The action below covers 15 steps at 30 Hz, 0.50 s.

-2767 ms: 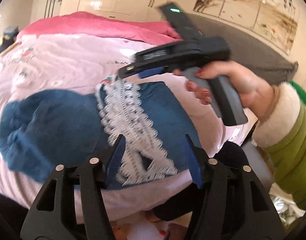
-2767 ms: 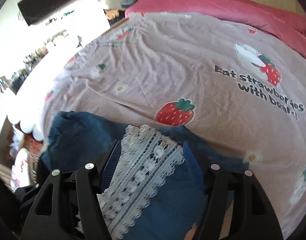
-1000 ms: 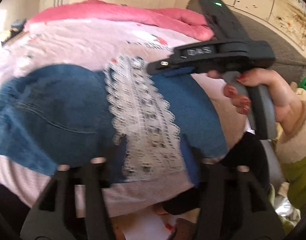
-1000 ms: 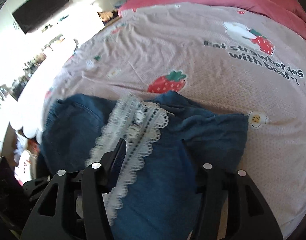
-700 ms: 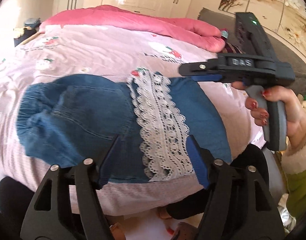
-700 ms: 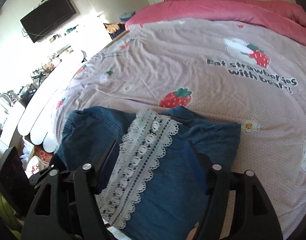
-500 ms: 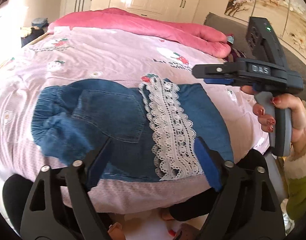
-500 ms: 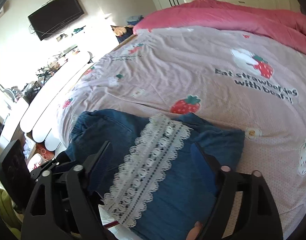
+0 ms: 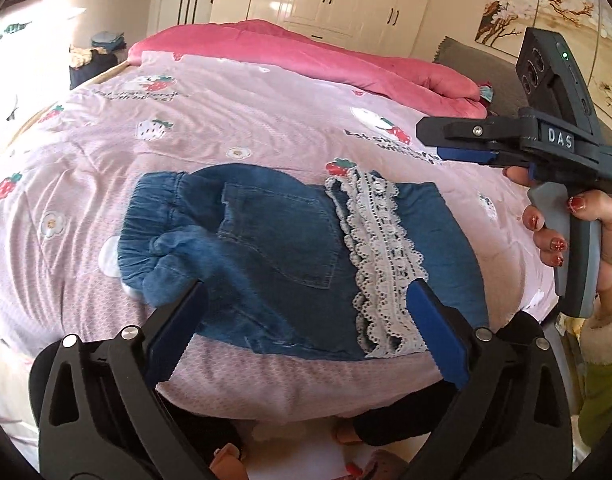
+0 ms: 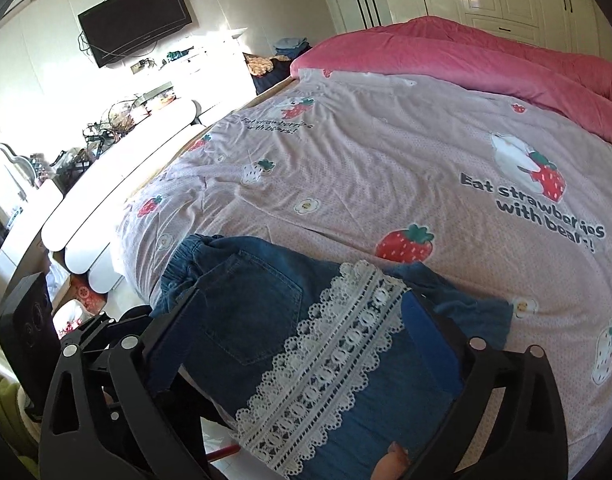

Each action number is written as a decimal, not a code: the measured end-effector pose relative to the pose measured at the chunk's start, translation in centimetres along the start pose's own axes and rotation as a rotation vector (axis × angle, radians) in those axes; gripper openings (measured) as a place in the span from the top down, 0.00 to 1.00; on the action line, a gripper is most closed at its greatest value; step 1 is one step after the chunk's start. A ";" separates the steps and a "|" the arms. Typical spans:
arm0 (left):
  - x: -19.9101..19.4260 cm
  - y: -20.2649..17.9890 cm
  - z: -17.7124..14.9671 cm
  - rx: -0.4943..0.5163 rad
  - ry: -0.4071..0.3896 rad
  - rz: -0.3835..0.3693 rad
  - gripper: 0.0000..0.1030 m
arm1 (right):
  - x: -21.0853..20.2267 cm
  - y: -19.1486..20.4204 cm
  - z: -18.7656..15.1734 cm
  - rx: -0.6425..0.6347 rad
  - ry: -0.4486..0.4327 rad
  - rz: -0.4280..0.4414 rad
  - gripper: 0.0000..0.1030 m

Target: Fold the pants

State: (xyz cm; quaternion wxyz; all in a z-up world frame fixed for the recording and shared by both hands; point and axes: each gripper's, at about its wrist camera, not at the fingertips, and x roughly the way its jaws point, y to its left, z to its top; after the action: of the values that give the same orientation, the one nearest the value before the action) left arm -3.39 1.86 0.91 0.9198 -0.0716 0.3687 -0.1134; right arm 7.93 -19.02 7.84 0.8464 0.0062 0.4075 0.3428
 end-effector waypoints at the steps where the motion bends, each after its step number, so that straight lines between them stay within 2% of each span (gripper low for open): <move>1: 0.0 0.2 -0.1 -0.007 0.001 0.001 0.09 | 0.2 0.2 0.1 -0.005 0.003 0.000 0.05; 7: 1.0 2.7 -0.9 -0.077 0.035 -0.007 0.09 | 2.8 2.0 1.0 -0.062 0.052 0.001 0.05; 15: 2.0 5.2 -1.7 -0.149 0.079 -0.063 0.09 | 7.5 4.5 2.7 -0.137 0.130 0.023 0.05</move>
State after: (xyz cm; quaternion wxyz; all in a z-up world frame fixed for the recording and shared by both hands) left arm -2.38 6.29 -2.77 0.8927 -0.1470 0.4095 -0.1171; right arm 10.46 -10.50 5.82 0.8125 -0.0694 0.4373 0.3793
